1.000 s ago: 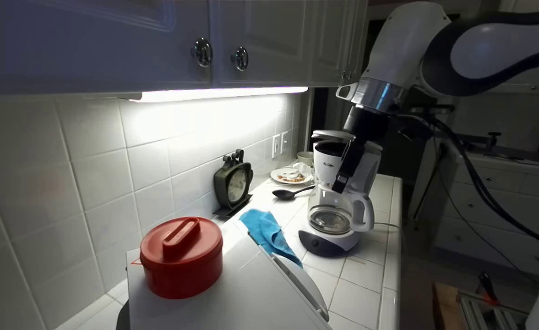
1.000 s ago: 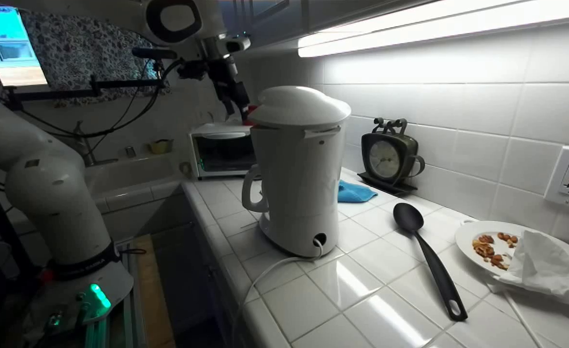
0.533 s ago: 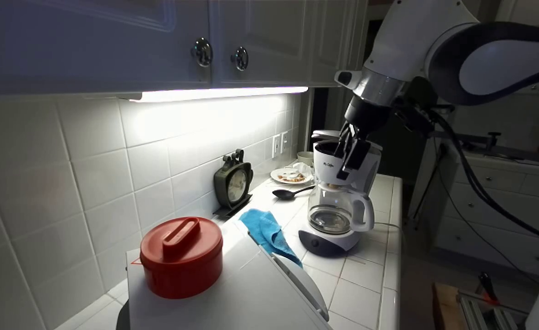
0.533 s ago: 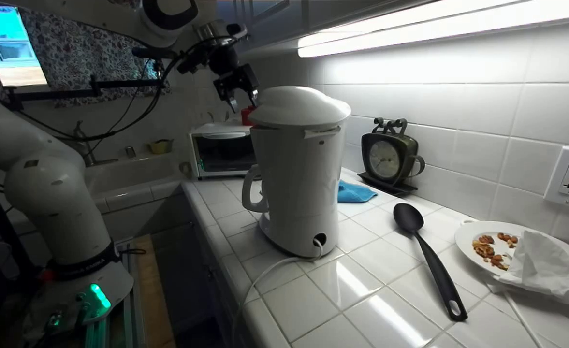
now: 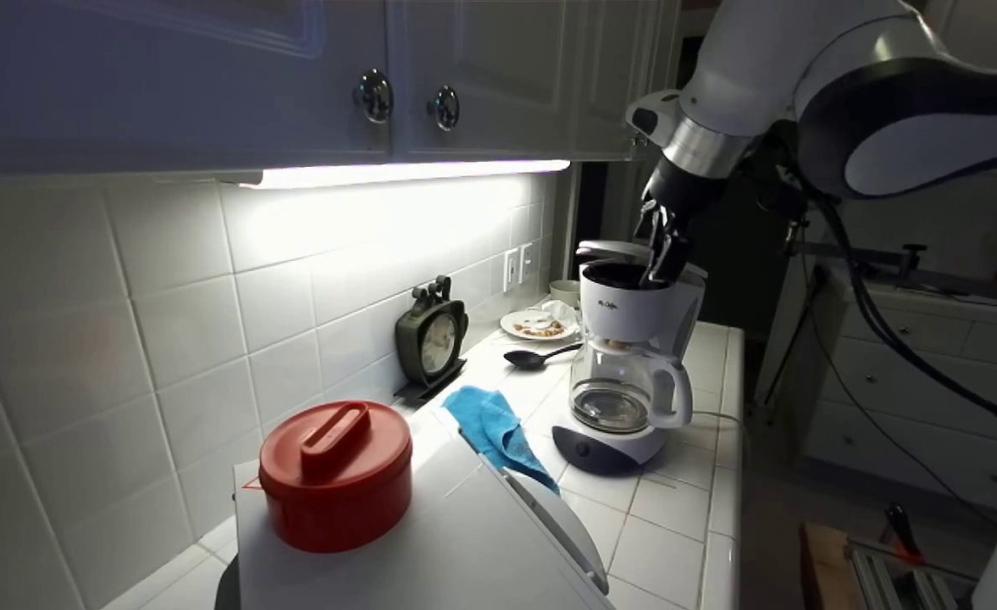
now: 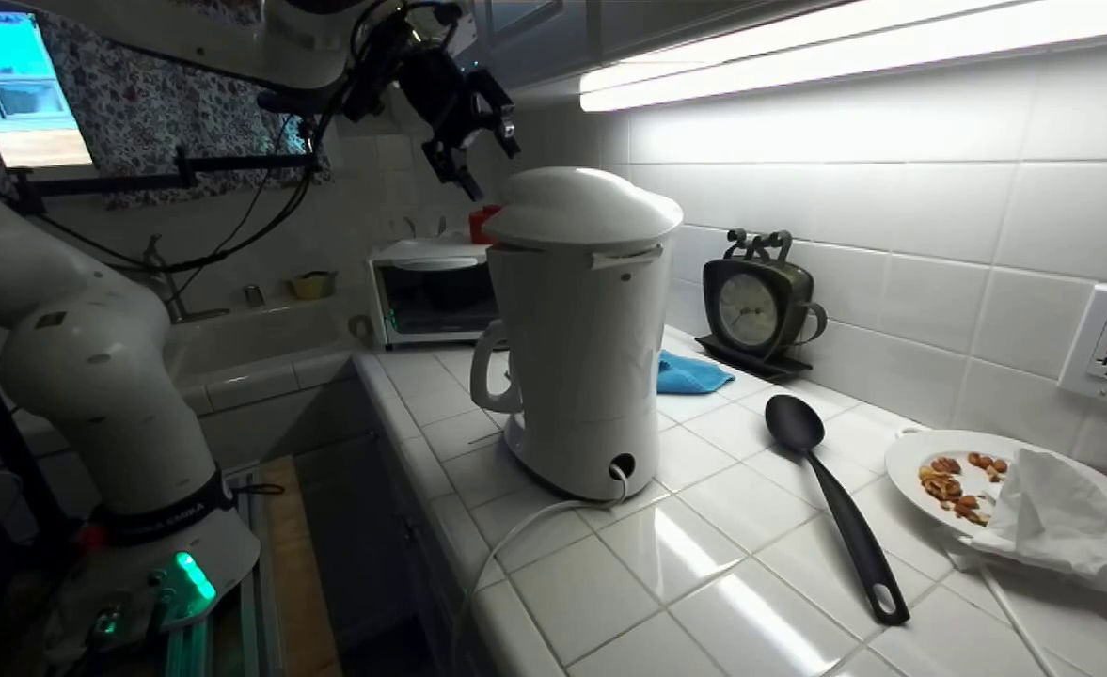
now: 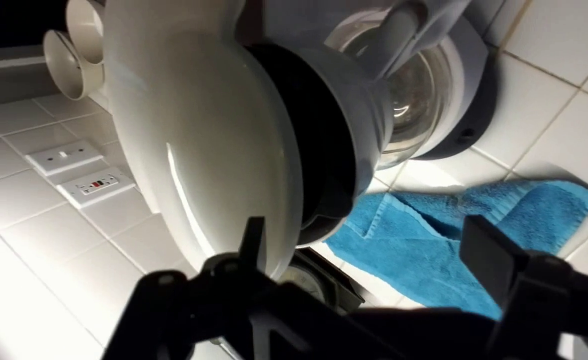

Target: Open the white coffeemaker.

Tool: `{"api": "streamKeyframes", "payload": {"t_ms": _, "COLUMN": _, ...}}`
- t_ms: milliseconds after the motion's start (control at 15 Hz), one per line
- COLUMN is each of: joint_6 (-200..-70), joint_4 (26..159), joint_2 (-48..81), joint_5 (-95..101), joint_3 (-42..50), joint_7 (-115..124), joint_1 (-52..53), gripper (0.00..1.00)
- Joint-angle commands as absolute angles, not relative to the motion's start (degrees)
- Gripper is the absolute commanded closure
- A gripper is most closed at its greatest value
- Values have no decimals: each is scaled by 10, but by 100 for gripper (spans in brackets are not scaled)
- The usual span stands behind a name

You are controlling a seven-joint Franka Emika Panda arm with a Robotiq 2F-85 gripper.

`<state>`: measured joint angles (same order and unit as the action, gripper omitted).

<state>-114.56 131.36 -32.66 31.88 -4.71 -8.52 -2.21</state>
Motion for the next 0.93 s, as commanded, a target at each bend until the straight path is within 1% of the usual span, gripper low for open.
{"api": "streamKeyframes", "payload": {"t_ms": 0, "joint_6": -1137, "joint_4": 1312, "joint_2": -322, "joint_5": 402, "joint_3": -67, "joint_7": -44, "joint_1": -37, "gripper": 0}}
{"api": "streamKeyframes", "payload": {"t_ms": 333, "joint_6": -1162, "joint_4": 1332, "joint_2": -312, "joint_5": 483, "joint_3": -58, "joint_7": 37, "joint_1": -32, "gripper": 0}}
{"api": "streamKeyframes", "payload": {"t_ms": 867, "joint_6": -1153, "joint_4": 1348, "joint_2": -316, "joint_5": 566, "joint_3": -38, "joint_7": 108, "joint_1": -30, "gripper": 0}}
